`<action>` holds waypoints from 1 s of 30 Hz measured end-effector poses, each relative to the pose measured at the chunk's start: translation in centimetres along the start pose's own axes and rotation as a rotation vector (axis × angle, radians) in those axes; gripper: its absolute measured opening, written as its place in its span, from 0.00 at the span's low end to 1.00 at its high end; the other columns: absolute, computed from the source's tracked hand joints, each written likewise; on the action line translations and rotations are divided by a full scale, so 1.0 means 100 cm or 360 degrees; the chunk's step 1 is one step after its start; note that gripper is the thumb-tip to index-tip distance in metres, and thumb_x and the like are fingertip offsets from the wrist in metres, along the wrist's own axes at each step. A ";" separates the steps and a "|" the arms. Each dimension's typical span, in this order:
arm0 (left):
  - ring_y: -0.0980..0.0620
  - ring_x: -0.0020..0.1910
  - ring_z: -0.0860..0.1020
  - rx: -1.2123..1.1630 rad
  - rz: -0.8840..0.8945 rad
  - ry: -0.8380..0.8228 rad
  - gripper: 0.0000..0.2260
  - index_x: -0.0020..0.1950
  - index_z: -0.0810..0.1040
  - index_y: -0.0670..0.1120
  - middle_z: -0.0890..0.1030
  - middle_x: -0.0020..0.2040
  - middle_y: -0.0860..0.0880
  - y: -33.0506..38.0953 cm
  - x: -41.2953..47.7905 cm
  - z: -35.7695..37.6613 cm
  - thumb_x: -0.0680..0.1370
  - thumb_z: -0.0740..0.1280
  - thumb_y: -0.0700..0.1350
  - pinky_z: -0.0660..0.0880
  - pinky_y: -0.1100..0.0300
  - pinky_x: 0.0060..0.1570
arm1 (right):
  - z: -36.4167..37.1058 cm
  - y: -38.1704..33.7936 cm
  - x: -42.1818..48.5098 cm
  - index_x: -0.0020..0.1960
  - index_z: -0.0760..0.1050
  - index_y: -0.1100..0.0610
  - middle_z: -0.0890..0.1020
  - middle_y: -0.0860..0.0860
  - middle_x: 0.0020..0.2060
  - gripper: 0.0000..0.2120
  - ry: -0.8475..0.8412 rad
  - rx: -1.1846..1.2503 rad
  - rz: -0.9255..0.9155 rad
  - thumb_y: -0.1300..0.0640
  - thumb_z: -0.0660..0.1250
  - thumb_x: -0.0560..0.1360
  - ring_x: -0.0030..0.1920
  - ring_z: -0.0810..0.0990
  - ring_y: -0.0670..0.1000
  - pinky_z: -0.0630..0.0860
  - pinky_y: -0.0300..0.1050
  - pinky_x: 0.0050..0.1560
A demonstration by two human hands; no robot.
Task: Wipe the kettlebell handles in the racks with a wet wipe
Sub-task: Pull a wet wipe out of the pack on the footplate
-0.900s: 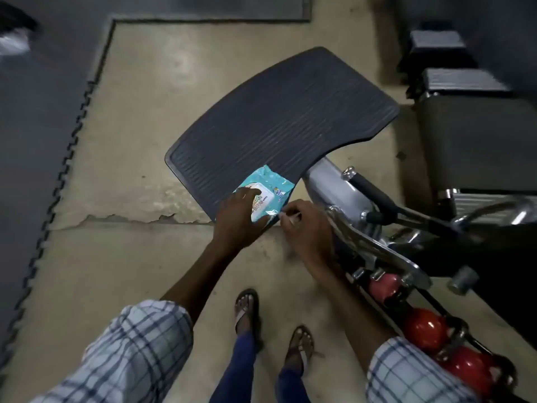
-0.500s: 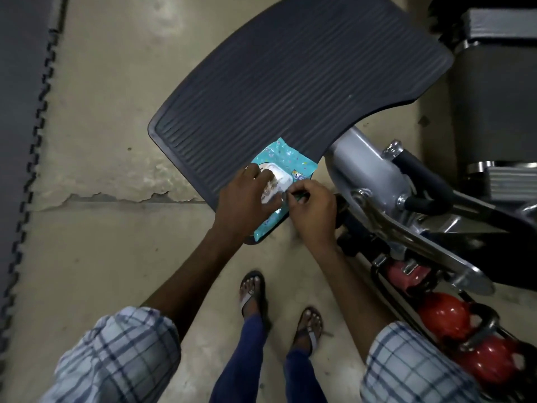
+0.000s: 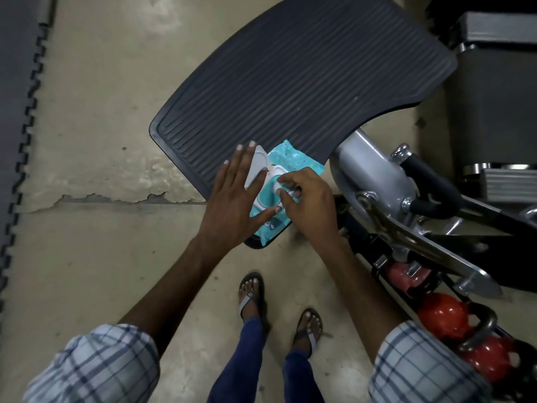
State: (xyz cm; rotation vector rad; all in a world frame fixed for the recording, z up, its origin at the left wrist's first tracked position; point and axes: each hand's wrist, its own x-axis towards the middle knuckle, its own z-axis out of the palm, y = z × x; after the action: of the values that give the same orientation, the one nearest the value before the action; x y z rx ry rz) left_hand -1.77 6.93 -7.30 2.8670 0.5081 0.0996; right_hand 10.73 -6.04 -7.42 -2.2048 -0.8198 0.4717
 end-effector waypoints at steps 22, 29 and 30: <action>0.37 0.81 0.47 0.0030 -0.0172 -0.0089 0.41 0.78 0.64 0.59 0.51 0.82 0.42 0.001 0.009 0.010 0.68 0.66 0.74 0.45 0.37 0.75 | 0.011 -0.016 0.006 0.52 0.69 0.54 0.73 0.52 0.54 0.14 -0.0247 -0.0387 0.0055 0.62 0.71 0.71 0.52 0.75 0.52 0.78 0.50 0.48; 0.36 0.80 0.50 0.0050 -0.0161 -0.0048 0.39 0.76 0.68 0.59 0.55 0.82 0.41 0.009 0.014 0.006 0.69 0.57 0.77 0.44 0.38 0.74 | -0.006 -0.016 -0.010 0.45 0.66 0.55 0.73 0.52 0.47 0.08 -0.0205 0.0026 0.0155 0.64 0.61 0.69 0.48 0.71 0.51 0.69 0.42 0.45; 0.36 0.80 0.49 0.0059 -0.0172 -0.0069 0.40 0.76 0.68 0.60 0.54 0.82 0.41 0.010 0.015 0.005 0.69 0.57 0.77 0.42 0.39 0.74 | -0.008 -0.016 -0.012 0.45 0.67 0.56 0.73 0.52 0.47 0.05 -0.0180 0.0085 0.0146 0.62 0.58 0.69 0.47 0.71 0.50 0.67 0.37 0.45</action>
State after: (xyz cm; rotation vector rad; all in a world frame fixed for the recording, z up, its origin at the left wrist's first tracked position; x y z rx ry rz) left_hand 0.02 6.48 -7.48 2.8636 0.6614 0.0095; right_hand 9.59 -6.39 -5.58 -2.1890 -0.7581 0.6607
